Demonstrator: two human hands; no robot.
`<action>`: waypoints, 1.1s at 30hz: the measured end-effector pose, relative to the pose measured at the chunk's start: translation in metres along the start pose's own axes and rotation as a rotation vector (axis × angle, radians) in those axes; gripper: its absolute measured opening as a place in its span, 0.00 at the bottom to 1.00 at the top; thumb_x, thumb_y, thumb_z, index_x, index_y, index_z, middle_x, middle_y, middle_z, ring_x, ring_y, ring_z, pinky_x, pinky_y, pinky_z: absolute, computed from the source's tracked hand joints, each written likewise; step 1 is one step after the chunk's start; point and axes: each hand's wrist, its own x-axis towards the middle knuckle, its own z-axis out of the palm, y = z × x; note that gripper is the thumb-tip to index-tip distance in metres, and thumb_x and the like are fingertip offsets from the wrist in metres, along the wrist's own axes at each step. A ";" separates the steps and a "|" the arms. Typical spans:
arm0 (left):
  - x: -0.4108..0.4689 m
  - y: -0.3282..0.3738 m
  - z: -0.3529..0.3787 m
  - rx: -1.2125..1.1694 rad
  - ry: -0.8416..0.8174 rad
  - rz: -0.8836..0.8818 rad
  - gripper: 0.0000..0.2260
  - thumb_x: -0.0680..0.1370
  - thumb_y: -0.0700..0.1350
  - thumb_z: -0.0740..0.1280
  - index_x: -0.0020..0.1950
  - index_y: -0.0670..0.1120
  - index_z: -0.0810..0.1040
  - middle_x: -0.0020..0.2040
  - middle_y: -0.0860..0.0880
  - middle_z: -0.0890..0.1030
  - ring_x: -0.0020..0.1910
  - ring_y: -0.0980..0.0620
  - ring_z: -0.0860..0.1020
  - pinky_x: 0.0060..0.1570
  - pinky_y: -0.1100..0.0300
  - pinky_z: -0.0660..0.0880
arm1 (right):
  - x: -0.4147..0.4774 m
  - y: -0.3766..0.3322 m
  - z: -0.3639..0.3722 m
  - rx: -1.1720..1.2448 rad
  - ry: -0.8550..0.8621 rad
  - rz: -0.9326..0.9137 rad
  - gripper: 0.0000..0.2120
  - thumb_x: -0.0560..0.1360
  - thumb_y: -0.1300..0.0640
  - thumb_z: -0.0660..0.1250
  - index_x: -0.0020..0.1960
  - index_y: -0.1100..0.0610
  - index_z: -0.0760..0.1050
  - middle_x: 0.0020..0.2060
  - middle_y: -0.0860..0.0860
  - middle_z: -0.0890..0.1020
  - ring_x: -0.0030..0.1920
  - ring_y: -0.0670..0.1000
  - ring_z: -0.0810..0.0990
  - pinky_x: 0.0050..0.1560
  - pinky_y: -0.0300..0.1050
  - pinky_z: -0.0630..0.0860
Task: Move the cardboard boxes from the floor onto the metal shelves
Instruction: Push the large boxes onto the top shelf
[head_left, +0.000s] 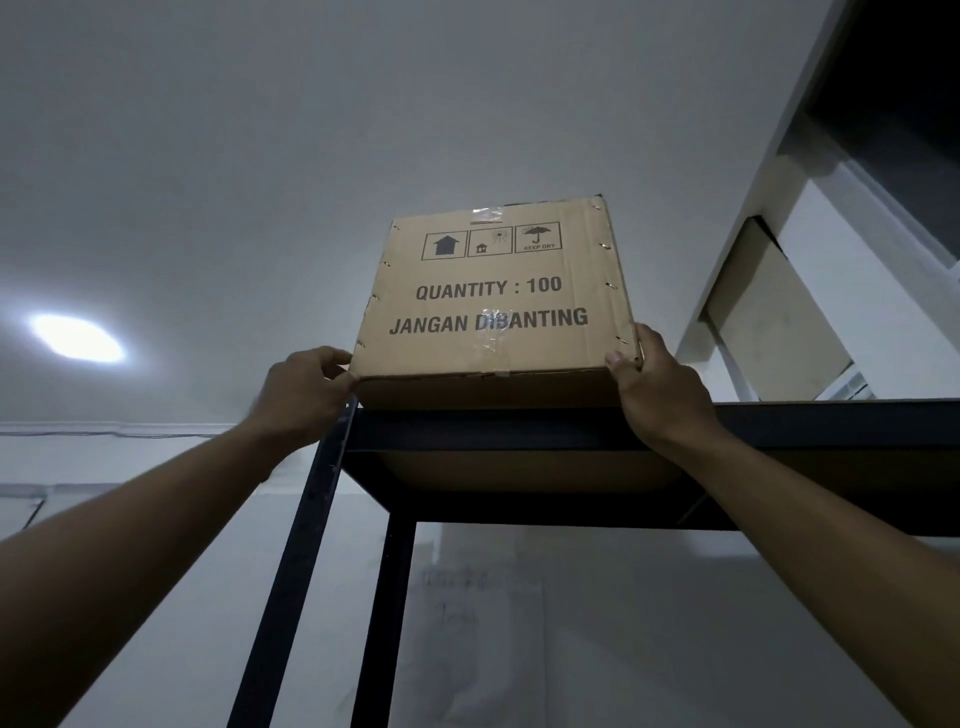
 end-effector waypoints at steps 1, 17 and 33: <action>0.001 -0.001 0.002 0.002 -0.002 0.002 0.15 0.81 0.48 0.66 0.66 0.45 0.78 0.57 0.44 0.84 0.55 0.45 0.79 0.58 0.51 0.75 | 0.001 0.003 0.002 -0.009 -0.012 0.031 0.22 0.85 0.45 0.53 0.77 0.50 0.58 0.73 0.53 0.71 0.68 0.61 0.74 0.68 0.58 0.72; 0.021 -0.039 0.042 -0.238 -0.049 0.030 0.14 0.84 0.47 0.60 0.64 0.40 0.76 0.56 0.44 0.76 0.55 0.45 0.74 0.55 0.50 0.71 | 0.002 0.025 0.033 -0.188 0.145 0.085 0.20 0.84 0.43 0.53 0.71 0.53 0.67 0.67 0.56 0.76 0.64 0.62 0.74 0.68 0.61 0.70; 0.026 -0.054 0.060 -0.093 0.048 0.096 0.14 0.81 0.46 0.65 0.64 0.40 0.77 0.62 0.39 0.73 0.60 0.42 0.73 0.58 0.56 0.66 | 0.005 0.040 0.042 -0.350 0.237 0.055 0.20 0.82 0.39 0.57 0.59 0.55 0.73 0.57 0.58 0.81 0.59 0.63 0.76 0.55 0.50 0.65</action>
